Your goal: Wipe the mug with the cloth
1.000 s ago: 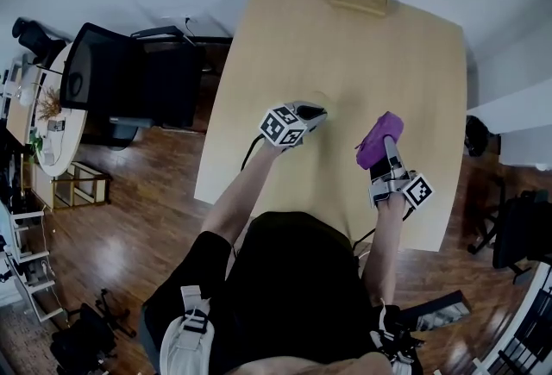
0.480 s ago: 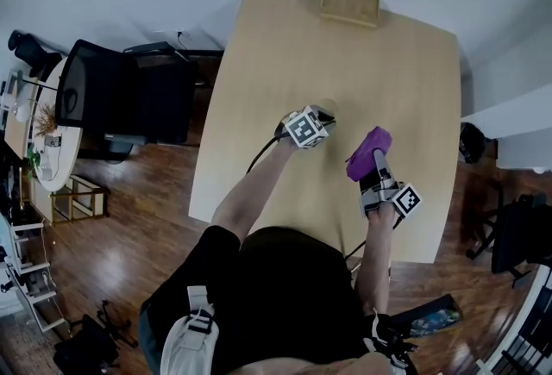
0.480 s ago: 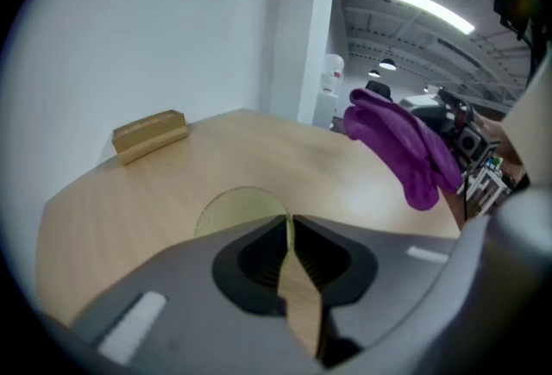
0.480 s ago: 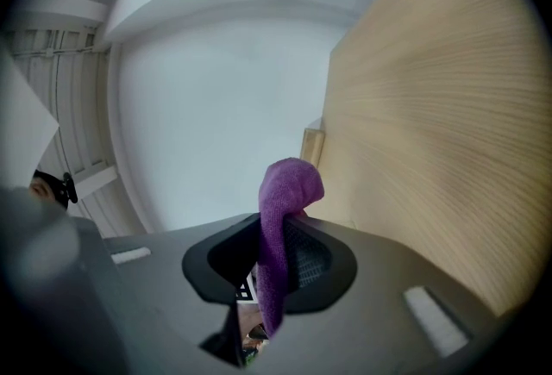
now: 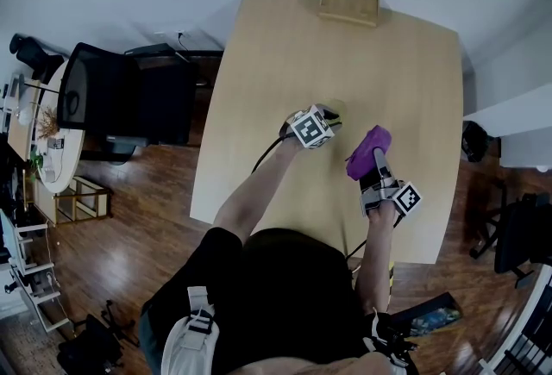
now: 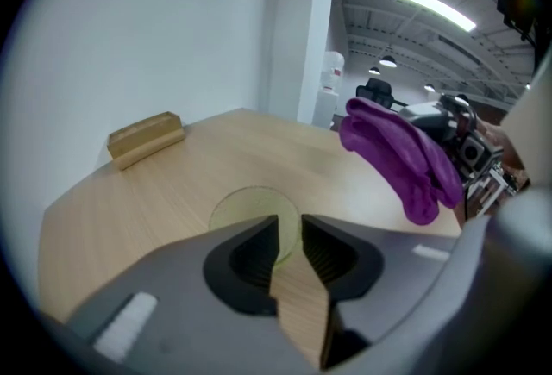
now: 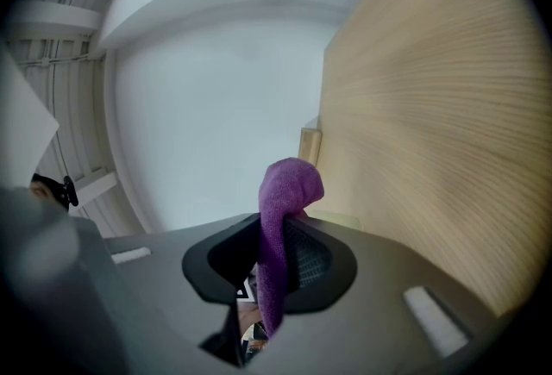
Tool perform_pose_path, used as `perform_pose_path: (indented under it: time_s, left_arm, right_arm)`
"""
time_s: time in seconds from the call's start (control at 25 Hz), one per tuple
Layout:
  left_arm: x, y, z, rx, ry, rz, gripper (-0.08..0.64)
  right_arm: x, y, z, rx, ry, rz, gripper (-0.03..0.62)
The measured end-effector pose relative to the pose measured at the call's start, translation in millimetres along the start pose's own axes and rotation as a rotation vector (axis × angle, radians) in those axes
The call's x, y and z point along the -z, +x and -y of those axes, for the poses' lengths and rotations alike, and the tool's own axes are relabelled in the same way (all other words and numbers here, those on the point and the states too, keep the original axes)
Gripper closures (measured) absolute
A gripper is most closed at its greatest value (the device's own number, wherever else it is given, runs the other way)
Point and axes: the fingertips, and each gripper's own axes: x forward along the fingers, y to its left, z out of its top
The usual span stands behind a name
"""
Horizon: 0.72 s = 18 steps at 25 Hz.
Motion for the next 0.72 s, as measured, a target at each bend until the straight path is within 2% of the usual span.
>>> perform_pose_path:
  time_s: [0.28, 0.36, 0.48, 0.56, 0.72]
  left_arm:
    - [-10.4, -14.0, 7.1, -0.016, 0.009, 0.056, 0.433]
    - [-13.6, -25.7, 11.8, -0.027, -0.020, 0.100, 0.433]
    - [-14.9, -54.0, 26.6, -0.026, -0.138, 0.215, 0.433]
    - [-10.1, -78.3, 42.6, -0.008, -0.248, 0.329, 0.433]
    - [9.9, -142.0, 74.2, 0.050, -0.545, 0.672, 0.433]
  right_arm:
    - [-0.6, -3.6, -0.9, -0.002, 0.011, 0.010, 0.529]
    - [0.4, -4.5, -4.1, -0.018, 0.012, 0.009, 0.531]
    - [6.9, -5.6, -15.7, -0.050, 0.033, -0.001, 0.529]
    - [13.0, -7.6, -23.5, -0.070, 0.033, -0.015, 0.529]
    - [25.3, -13.9, -45.6, -0.133, 0.052, -0.057, 0.529]
